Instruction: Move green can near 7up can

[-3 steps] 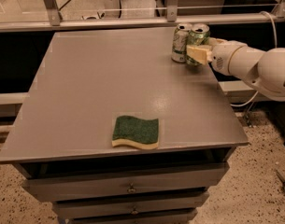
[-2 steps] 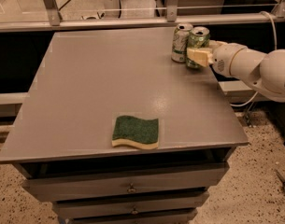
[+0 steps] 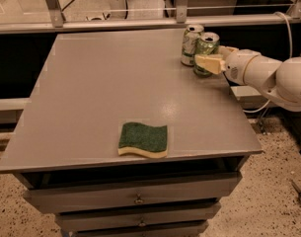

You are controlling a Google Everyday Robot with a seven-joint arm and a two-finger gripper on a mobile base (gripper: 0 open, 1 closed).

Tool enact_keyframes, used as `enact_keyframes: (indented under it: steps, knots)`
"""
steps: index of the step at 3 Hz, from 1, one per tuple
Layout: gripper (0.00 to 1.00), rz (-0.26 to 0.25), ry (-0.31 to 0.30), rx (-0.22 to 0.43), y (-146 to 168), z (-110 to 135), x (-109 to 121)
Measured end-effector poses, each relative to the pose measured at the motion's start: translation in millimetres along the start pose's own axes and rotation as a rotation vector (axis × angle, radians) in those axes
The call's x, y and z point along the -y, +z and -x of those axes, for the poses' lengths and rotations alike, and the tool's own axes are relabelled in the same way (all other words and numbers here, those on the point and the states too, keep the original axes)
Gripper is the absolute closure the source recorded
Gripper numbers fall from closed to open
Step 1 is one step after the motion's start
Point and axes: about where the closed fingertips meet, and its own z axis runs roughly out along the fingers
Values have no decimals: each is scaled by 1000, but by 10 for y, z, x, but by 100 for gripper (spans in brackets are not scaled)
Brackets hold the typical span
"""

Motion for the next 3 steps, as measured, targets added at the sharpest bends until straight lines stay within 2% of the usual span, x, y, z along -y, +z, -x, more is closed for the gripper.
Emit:
enact_keyframes:
  steps: [1, 2, 3]
  knots:
    - [12, 7, 2, 15, -16, -53, -6]
    - [0, 6, -6, 26, -71, -49, -2]
    - [0, -16, -31, 24, -281, 19, 55]
